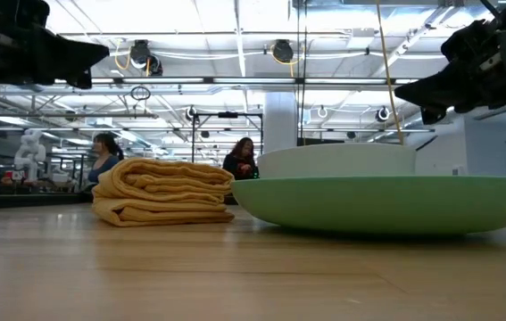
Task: Set table place
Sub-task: Return to Home Position
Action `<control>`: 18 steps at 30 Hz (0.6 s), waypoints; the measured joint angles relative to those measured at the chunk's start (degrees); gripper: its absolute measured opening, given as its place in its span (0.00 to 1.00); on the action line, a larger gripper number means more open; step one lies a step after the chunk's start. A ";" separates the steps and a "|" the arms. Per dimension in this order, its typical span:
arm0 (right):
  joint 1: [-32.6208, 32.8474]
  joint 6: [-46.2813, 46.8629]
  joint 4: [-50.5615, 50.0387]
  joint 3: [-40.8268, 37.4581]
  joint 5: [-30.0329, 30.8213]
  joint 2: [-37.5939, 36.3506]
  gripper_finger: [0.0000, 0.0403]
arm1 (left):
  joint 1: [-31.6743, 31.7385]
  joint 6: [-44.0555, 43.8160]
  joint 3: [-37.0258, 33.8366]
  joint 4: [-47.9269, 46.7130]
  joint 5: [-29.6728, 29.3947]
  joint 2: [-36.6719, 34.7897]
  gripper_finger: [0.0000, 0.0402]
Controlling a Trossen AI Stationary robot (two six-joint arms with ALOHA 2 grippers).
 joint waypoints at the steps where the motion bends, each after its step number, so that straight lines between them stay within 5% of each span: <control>1: -0.02 -0.42 0.29 0.00 1.14 0.00 0.00 | 0.00 -0.07 -0.23 0.02 -0.23 -0.02 0.00; 6: -0.02 -1.82 1.36 0.00 8.06 0.01 0.00 | 0.43 -1.48 -0.50 -3.81 -4.93 0.02 0.00; 11: -0.07 -2.38 3.77 0.00 8.65 0.00 0.00 | 1.98 -3.08 -0.50 -7.57 -6.34 0.02 0.00; 18: -0.04 -5.87 2.10 0.00 -1.46 0.02 0.00 | 2.64 -2.39 -0.50 -7.63 -3.78 0.02 0.00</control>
